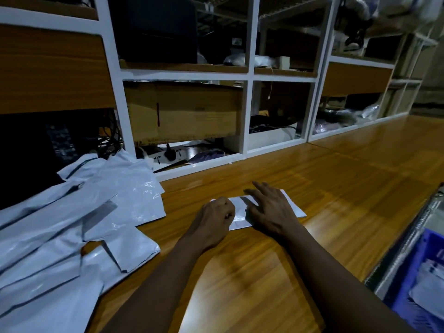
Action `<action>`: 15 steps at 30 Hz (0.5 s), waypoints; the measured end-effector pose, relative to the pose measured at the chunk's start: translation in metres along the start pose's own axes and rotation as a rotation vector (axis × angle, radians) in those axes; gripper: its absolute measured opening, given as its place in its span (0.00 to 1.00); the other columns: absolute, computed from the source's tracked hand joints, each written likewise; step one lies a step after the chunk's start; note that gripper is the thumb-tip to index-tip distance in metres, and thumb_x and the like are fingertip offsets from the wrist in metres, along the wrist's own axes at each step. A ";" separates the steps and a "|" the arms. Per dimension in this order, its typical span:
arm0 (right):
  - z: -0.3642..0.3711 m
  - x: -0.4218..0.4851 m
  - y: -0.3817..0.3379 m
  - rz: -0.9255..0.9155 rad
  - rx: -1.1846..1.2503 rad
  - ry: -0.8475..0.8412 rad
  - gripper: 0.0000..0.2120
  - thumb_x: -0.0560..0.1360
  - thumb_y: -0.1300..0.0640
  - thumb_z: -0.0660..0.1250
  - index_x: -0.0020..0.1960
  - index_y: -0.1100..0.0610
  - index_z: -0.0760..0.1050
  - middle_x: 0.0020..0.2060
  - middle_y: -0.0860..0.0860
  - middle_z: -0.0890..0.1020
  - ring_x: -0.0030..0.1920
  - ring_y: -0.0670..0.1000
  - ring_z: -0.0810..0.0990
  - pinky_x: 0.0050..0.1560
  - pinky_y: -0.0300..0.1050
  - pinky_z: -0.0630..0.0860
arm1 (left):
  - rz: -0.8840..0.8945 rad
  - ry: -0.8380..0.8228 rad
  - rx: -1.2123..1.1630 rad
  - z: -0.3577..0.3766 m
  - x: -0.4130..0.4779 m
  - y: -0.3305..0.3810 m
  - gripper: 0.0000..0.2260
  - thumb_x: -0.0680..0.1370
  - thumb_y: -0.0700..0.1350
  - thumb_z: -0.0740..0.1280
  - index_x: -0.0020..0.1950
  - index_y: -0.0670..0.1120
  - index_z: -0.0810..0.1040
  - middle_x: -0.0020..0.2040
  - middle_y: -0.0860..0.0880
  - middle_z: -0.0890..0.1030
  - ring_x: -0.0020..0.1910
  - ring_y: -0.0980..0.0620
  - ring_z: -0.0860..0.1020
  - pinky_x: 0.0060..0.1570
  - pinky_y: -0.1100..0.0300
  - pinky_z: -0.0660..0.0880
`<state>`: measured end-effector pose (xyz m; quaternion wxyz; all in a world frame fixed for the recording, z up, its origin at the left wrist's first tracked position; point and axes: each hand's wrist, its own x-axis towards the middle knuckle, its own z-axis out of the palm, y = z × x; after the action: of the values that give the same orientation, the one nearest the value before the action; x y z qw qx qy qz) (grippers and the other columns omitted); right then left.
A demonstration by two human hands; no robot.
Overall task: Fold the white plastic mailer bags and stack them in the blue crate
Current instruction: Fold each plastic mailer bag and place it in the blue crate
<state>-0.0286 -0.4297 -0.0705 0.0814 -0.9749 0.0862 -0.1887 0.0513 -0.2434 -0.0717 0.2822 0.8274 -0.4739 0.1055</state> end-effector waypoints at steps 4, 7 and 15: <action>0.002 0.001 -0.001 -0.034 -0.048 -0.079 0.33 0.77 0.36 0.44 0.78 0.47 0.60 0.78 0.51 0.63 0.78 0.56 0.58 0.73 0.59 0.57 | 0.020 -0.025 -0.052 0.001 0.007 -0.009 0.15 0.72 0.25 0.62 0.41 0.46 0.75 0.48 0.53 0.74 0.49 0.48 0.76 0.47 0.48 0.77; 0.002 -0.002 -0.002 -0.069 -0.129 -0.089 0.35 0.76 0.37 0.40 0.76 0.51 0.64 0.75 0.53 0.68 0.74 0.60 0.65 0.69 0.62 0.62 | -0.030 -0.041 -0.049 0.004 0.012 -0.012 0.14 0.75 0.32 0.61 0.51 0.50 0.73 0.58 0.50 0.75 0.55 0.48 0.75 0.50 0.54 0.75; 0.004 -0.002 0.003 -0.021 -0.182 -0.158 0.34 0.76 0.34 0.39 0.78 0.44 0.59 0.77 0.51 0.63 0.77 0.59 0.59 0.72 0.67 0.54 | -0.148 -0.232 0.112 0.001 0.011 -0.016 0.23 0.84 0.48 0.53 0.80 0.51 0.55 0.81 0.51 0.55 0.79 0.53 0.53 0.77 0.51 0.52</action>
<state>-0.0292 -0.4316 -0.0756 -0.0030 -0.9909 0.0861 -0.1035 0.0704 -0.2459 -0.0739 0.1860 0.8811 -0.4346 0.0144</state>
